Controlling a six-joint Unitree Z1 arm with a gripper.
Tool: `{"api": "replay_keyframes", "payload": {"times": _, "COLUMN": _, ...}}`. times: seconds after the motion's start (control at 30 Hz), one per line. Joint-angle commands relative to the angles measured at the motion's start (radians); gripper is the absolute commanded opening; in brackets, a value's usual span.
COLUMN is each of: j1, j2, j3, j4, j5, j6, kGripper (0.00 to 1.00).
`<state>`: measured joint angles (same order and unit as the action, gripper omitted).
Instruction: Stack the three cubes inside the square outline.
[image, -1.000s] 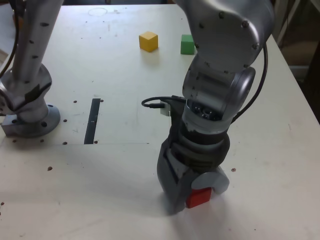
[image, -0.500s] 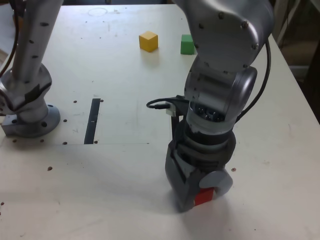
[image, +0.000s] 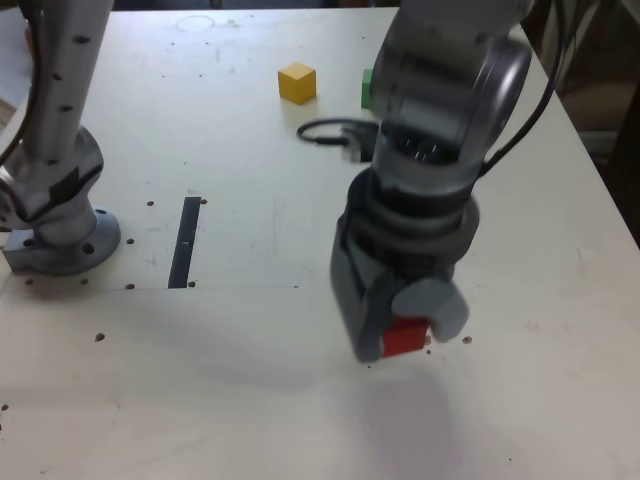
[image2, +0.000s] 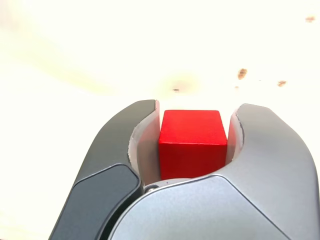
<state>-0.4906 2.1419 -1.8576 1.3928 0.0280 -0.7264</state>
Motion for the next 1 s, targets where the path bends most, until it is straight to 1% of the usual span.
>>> {"api": "replay_keyframes", "payload": {"times": 0.0, "j1": 0.033, "j2": -0.017, "j3": -0.021, "j4": 0.033, "j5": 0.019, "j6": 0.113, "kGripper": 0.15}}
{"api": "replay_keyframes", "payload": {"times": 0.1, "j1": 0.087, "j2": -0.039, "j3": -0.025, "j4": 0.081, "j5": 0.04, "j6": 0.241, "kGripper": 0.15}}
{"api": "replay_keyframes", "payload": {"times": 0.23, "j1": 0.159, "j2": -0.068, "j3": 0.01, "j4": 0.102, "j5": 0.063, "j6": 0.366, "kGripper": 0.15}}
{"api": "replay_keyframes", "payload": {"times": 0.4, "j1": 0.229, "j2": -0.105, "j3": 0.08, "j4": 0.099, "j5": 0.102, "j6": 0.446, "kGripper": 0.15}}
{"api": "replay_keyframes", "payload": {"times": 0.5, "j1": 0.262, "j2": -0.134, "j3": 0.146, "j4": 0.069, "j5": 0.116, "j6": 0.462, "kGripper": 0.15}}
{"api": "replay_keyframes", "payload": {"times": 0.6, "j1": 0.283, "j2": -0.168, "j3": 0.218, "j4": 0.009, "j5": 0.116, "j6": 0.464, "kGripper": 0.15}}
{"api": "replay_keyframes", "payload": {"times": 0.73, "j1": 0.296, "j2": -0.196, "j3": 0.286, "j4": -0.067, "j5": 0.105, "j6": 0.464, "kGripper": 0.15}}
{"api": "replay_keyframes", "payload": {"times": 0.97, "j1": 0.315, "j2": -0.193, "j3": 0.325, "j4": -0.115, "j5": 0.075, "j6": 0.465, "kGripper": 0.15}}
